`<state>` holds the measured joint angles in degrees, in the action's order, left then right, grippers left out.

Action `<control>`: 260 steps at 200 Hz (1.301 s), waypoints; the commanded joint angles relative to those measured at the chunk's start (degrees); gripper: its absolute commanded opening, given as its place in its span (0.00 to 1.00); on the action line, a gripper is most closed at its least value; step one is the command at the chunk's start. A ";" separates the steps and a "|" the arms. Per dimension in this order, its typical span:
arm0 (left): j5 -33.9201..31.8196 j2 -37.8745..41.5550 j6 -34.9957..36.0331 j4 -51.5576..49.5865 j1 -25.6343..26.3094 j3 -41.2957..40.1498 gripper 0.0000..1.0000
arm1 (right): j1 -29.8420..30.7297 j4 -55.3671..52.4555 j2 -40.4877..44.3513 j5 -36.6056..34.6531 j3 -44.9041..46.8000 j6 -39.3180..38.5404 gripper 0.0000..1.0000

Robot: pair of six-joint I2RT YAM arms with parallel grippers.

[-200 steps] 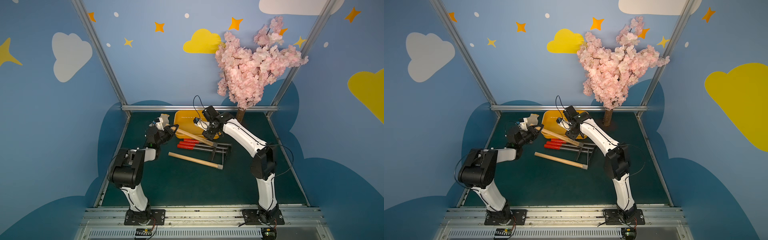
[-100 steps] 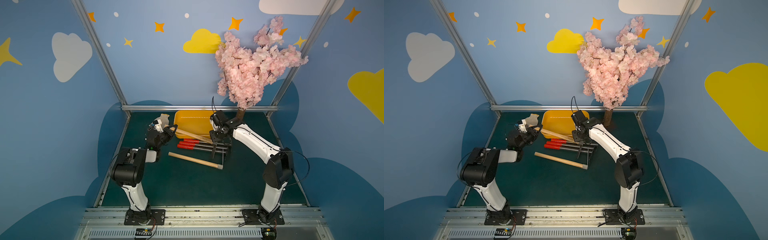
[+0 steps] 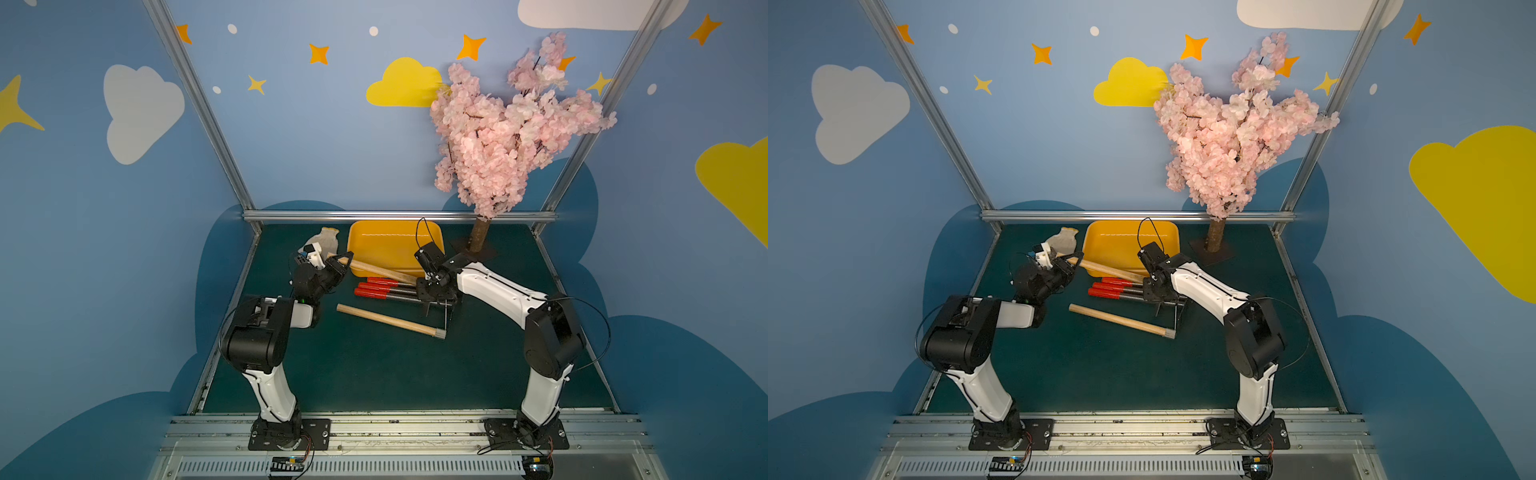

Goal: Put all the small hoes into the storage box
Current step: Pick up the hoe from the center of the board.

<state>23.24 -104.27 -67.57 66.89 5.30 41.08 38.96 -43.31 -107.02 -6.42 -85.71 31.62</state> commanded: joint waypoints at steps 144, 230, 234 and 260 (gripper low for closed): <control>-0.93 0.56 3.18 -0.03 0.13 -1.00 0.02 | -2.53 5.56 -2.52 -0.79 4.58 4.84 0.18; -1.78 0.96 4.13 -0.22 -0.20 -3.47 0.03 | -3.82 6.85 -5.30 -0.43 4.85 5.87 0.07; -1.79 0.97 4.07 -0.04 -0.25 -3.70 0.03 | -3.88 6.87 -5.30 -0.40 4.96 5.83 0.05; -1.75 0.99 3.94 0.84 -0.20 -4.77 0.03 | -4.07 7.21 -5.82 -0.09 5.13 5.91 0.00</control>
<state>21.06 -104.20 -69.32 67.64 5.17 37.65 35.38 -36.23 -109.34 -4.86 -81.32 39.03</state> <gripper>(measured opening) 0.215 0.089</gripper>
